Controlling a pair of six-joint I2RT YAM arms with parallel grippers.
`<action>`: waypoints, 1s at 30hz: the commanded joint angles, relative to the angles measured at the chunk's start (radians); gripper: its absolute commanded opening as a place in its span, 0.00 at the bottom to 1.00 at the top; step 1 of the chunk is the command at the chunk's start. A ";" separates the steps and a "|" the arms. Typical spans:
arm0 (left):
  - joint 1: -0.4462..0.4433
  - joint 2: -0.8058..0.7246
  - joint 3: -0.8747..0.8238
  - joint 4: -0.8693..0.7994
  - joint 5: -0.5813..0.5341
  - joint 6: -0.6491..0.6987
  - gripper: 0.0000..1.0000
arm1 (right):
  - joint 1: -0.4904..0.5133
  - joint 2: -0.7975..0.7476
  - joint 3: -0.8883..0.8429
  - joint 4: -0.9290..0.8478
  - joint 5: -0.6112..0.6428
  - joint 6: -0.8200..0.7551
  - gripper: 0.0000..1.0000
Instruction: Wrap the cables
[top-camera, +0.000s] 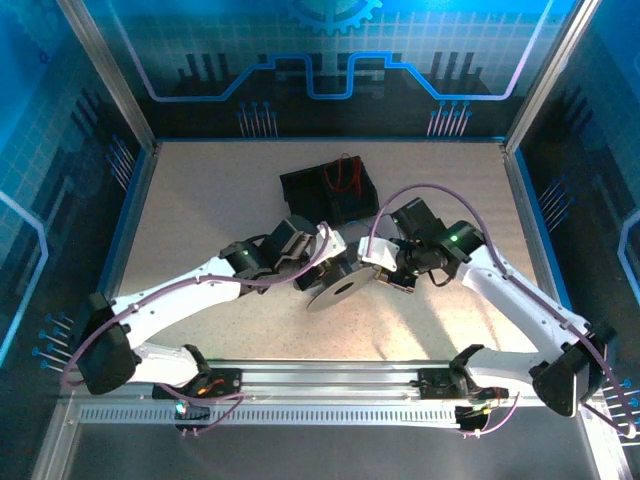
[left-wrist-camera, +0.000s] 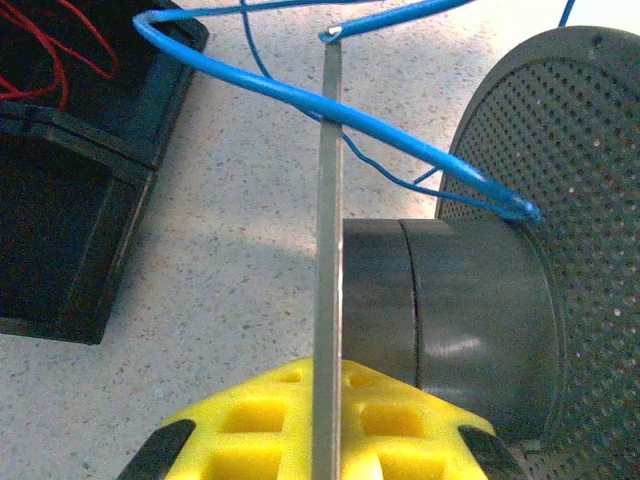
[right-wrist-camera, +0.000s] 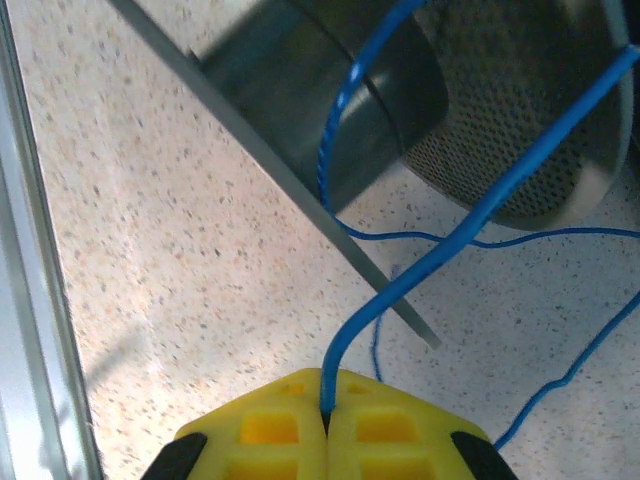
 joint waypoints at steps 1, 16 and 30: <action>0.024 -0.062 -0.017 0.084 0.125 0.052 0.00 | 0.006 0.026 0.042 -0.034 0.043 -0.153 0.00; 0.038 -0.078 0.031 0.011 0.220 0.027 0.00 | -0.141 0.105 0.087 -0.022 0.248 -0.106 0.00; 0.037 -0.003 0.053 -0.013 0.203 0.066 0.00 | -0.075 0.030 0.009 0.029 0.049 -0.271 0.00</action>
